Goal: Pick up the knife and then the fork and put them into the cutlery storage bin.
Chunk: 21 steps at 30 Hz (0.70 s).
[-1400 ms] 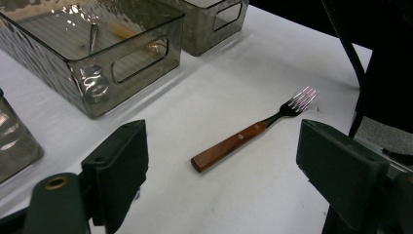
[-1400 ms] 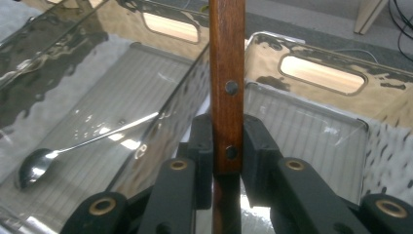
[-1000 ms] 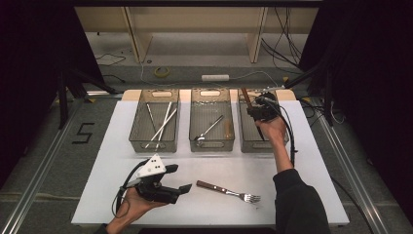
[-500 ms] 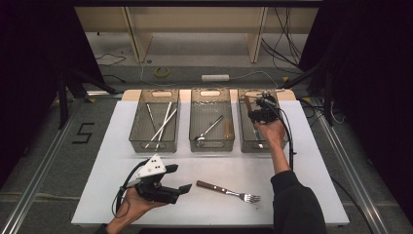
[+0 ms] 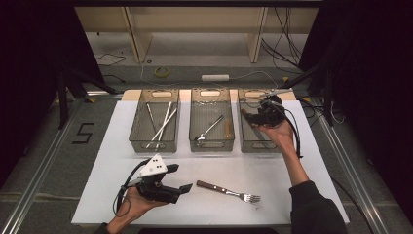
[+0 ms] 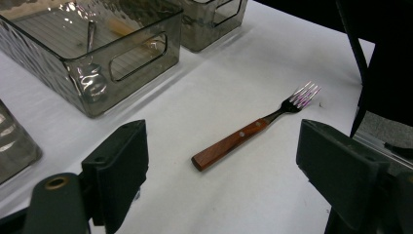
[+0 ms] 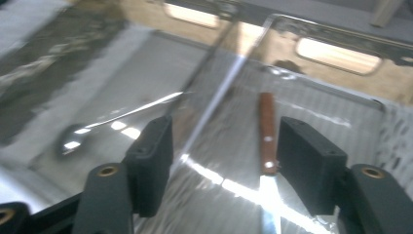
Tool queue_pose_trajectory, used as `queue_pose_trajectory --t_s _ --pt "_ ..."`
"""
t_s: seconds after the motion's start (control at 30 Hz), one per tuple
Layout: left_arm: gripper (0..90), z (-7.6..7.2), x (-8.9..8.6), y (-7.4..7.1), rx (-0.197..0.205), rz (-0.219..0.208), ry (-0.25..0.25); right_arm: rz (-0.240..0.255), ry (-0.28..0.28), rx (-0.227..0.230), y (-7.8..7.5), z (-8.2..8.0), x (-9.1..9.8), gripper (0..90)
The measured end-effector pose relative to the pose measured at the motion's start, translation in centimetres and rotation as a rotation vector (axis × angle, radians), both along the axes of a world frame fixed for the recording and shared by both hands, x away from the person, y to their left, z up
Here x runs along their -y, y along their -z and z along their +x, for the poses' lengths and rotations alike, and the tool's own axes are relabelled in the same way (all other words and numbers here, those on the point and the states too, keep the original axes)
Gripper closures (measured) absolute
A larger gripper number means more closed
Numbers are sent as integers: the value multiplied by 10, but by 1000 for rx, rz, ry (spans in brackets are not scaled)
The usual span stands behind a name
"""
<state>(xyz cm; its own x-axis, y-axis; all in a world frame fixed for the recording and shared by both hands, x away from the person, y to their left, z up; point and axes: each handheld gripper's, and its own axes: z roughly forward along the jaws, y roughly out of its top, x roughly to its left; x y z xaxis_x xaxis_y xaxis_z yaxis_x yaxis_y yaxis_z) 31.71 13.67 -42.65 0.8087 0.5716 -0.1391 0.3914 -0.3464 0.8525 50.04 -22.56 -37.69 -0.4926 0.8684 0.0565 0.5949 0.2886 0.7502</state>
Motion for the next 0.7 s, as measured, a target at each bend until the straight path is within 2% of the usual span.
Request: queue_pose_trajectory --t_s 0.17,0.4,0.6,0.67,0.7 --pt "188 1 6 0 -6 6 14 19 -105 32 -5 -32 2 353" --pt "189 2 9 3 -13 19 20 43 -205 39 -1 -72 5 321" --pt "188 2 5 2 -10 -3 1 63 -268 34 7 -94 0 307" --pt "188 1 4 2 -5 -12 -7 42 -292 21 10 -100 -4 302" --pt "189 1 3 2 -6 -17 -8 49 -301 15 11 -102 -5 304"
